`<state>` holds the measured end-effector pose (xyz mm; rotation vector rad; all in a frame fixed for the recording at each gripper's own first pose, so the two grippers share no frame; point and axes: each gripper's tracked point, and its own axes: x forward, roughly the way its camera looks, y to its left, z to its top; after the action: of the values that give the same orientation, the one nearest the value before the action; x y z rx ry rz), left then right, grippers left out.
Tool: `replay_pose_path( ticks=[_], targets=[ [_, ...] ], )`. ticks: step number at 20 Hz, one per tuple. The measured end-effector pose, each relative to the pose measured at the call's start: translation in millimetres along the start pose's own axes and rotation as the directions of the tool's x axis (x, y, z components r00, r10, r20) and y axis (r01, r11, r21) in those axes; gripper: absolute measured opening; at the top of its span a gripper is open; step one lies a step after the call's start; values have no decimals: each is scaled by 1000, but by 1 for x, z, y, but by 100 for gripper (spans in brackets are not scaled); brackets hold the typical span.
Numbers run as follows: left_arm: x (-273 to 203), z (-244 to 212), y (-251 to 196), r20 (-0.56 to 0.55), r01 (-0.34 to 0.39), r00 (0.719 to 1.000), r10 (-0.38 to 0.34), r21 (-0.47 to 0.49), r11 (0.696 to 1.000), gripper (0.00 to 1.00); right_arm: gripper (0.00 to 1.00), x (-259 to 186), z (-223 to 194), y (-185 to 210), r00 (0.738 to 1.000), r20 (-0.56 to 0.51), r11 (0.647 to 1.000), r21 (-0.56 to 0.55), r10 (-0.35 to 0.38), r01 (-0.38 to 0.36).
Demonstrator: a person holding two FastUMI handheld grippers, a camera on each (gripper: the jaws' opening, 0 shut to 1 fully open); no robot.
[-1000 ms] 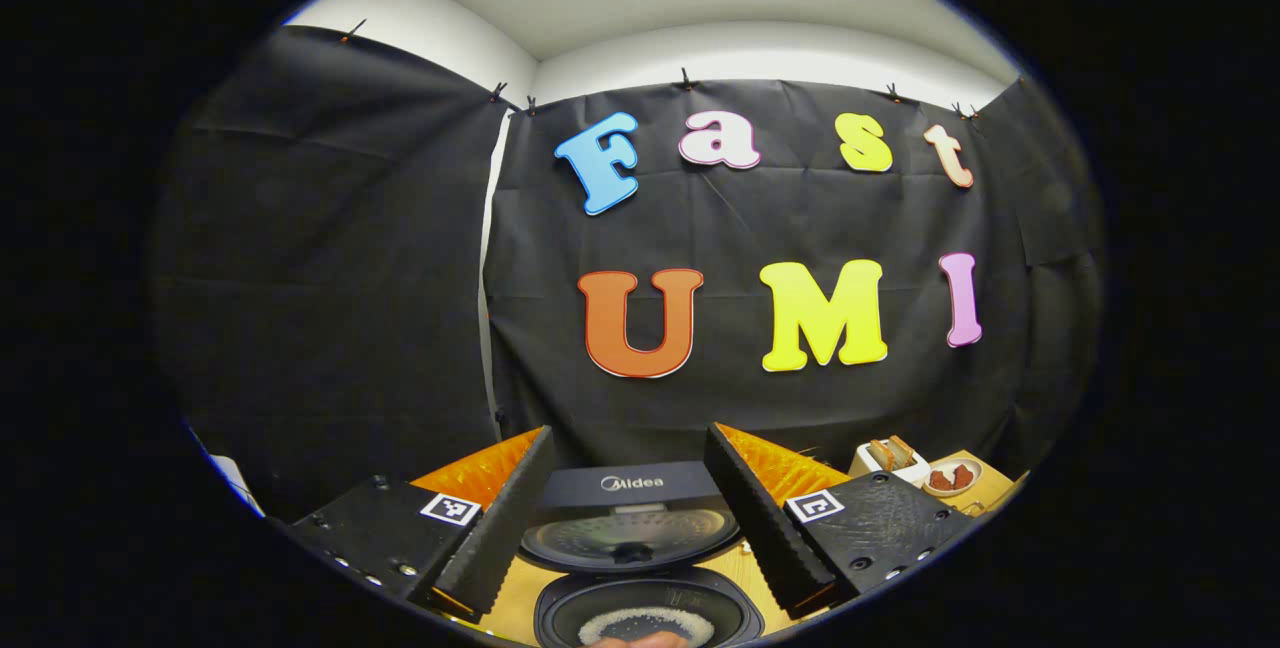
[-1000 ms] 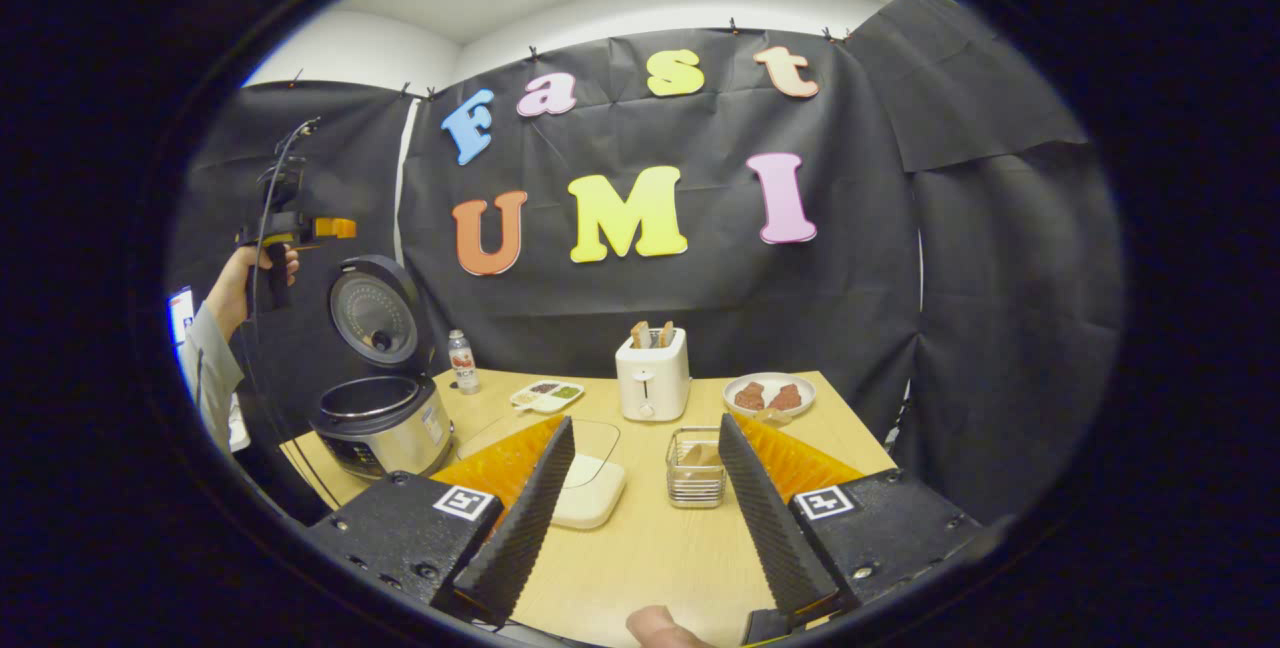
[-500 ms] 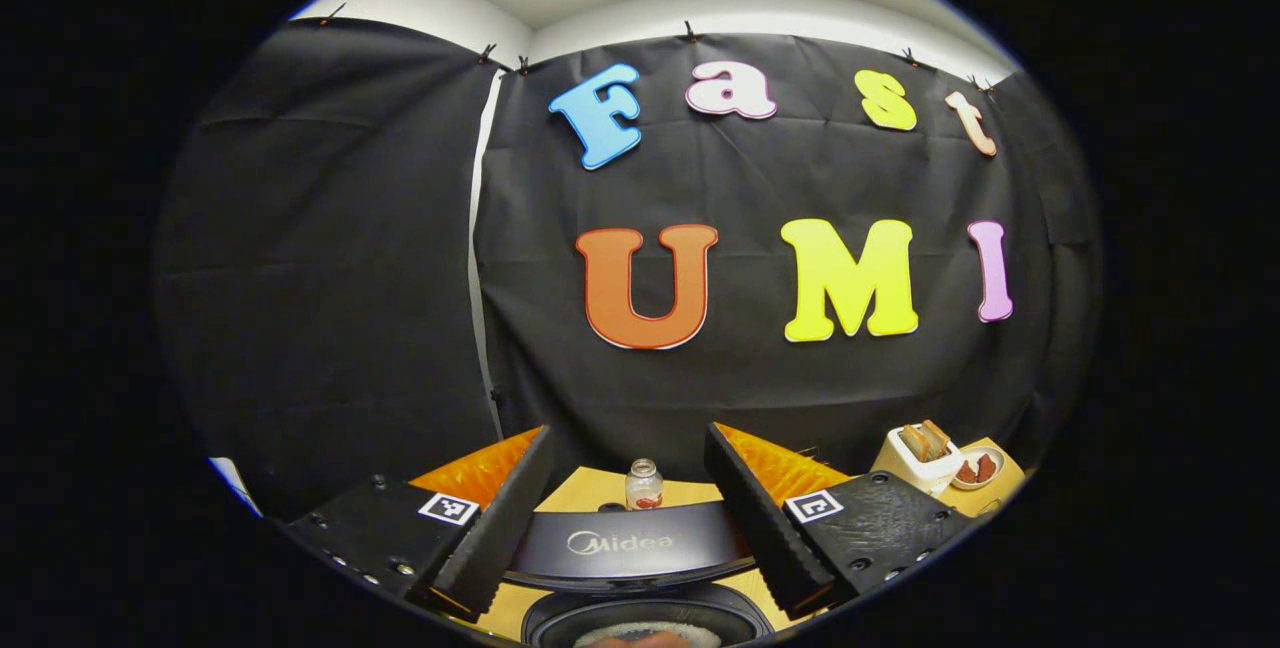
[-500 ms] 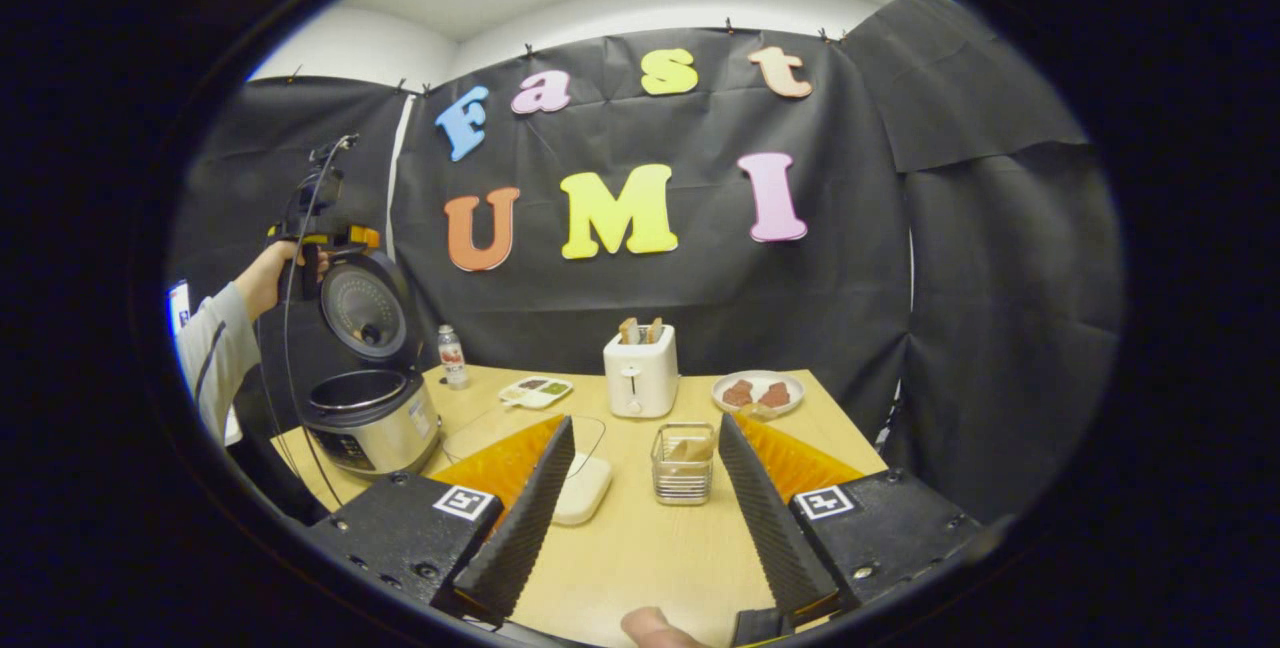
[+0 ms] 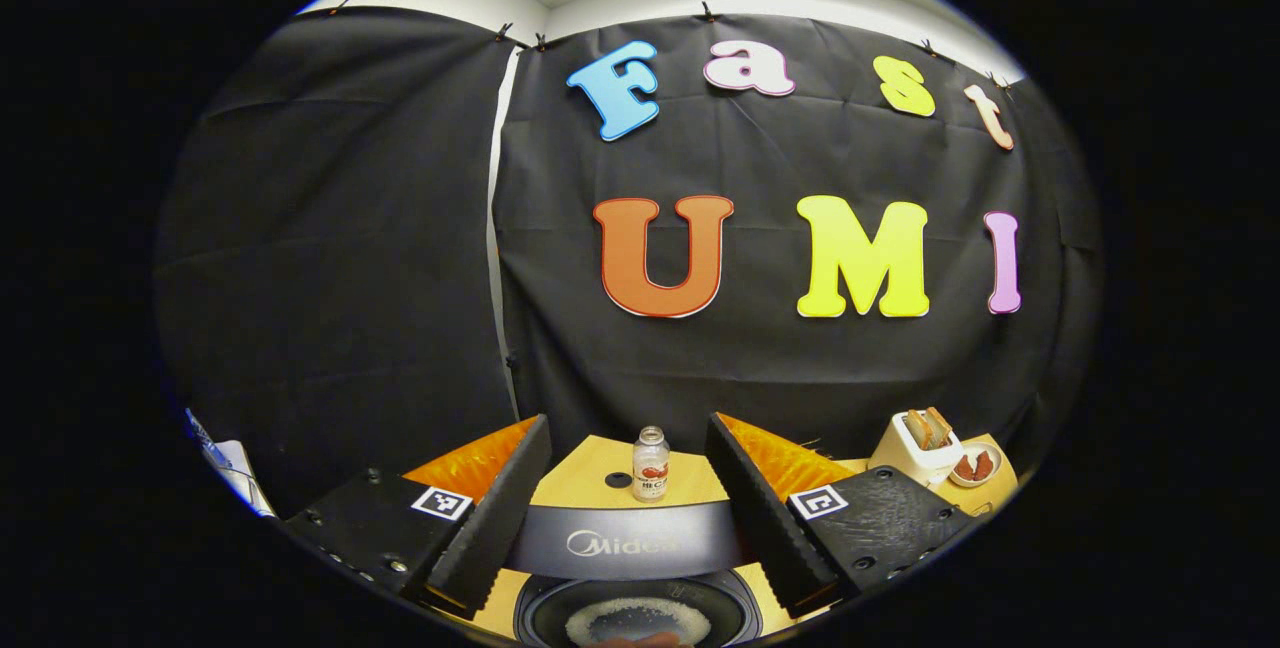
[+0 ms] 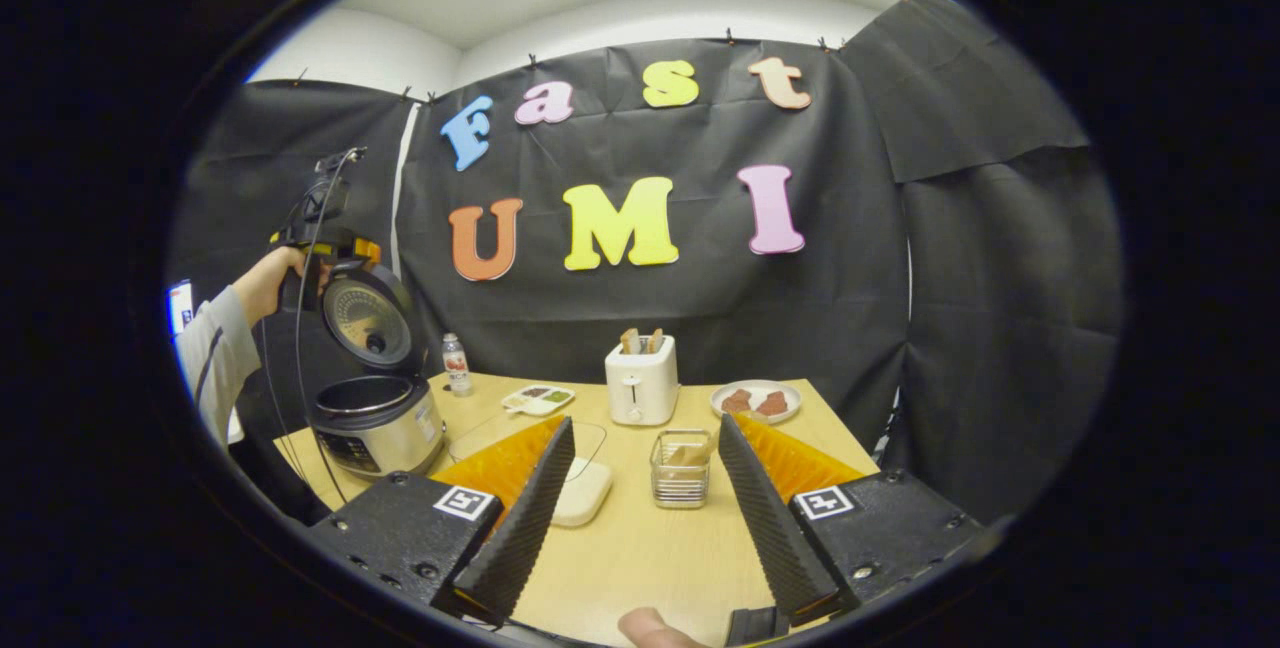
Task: Close the left gripper, press the button to open the rice cooker; take a wooden spoon from the chopstick holder with the right hand, scoop a spoonful of rice and pour it into the rice cooker, then put the wooden spoon back into the chopstick holder.
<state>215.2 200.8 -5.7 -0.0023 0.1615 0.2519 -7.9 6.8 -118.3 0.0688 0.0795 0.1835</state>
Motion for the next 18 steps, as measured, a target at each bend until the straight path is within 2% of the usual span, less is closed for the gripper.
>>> replay_pose_path(
  ticks=[3,4,5,6,10,12,13,15,16,18],
  targets=[
    [-17,-15,-2,-7,-4,1000,4,5,1000,100,92,-7,0,-8,1000,3,1000,4,-5,5],
    [-22,-23,-5,-17,-1,1000,1,8,1000,93,94,-8,0,-12,1000,-1,1000,13,-12,12],
    [-27,-38,-7,-50,4,999,-3,3,1000,100,94,-10,-2,-15,1000,-6,1000,26,-14,14],
    [-33,-51,-7,-84,3,996,-3,-1,1000,100,96,-12,-2,-16,1000,-4,999,39,-12,12],
    [-59,-104,-12,-153,9,988,-11,-12,1000,99,93,-19,-6,-14,1000,-6,999,44,2,-2],
    [-69,-122,-14,-166,22,986,-24,-14,1000,99,93,-21,-8,-9,1000,-6,999,38,12,-12],
    [-74,-131,-15,-181,26,983,-28,-18,1000,99,90,-22,-9,-6,1000,-8,999,36,20,-20],
    [-82,-148,-14,-195,34,980,-37,-19,999,100,93,-23,-13,0,999,-14,999,32,34,-33],
    [-84,-153,-14,-195,36,980,-39,-15,999,100,90,-24,-15,1,999,-16,999,32,35,-35],
    [-85,-158,-14,-177,37,983,-37,-5,999,100,93,-25,-20,6,999,-23,999,32,43,-42]
  ],
)
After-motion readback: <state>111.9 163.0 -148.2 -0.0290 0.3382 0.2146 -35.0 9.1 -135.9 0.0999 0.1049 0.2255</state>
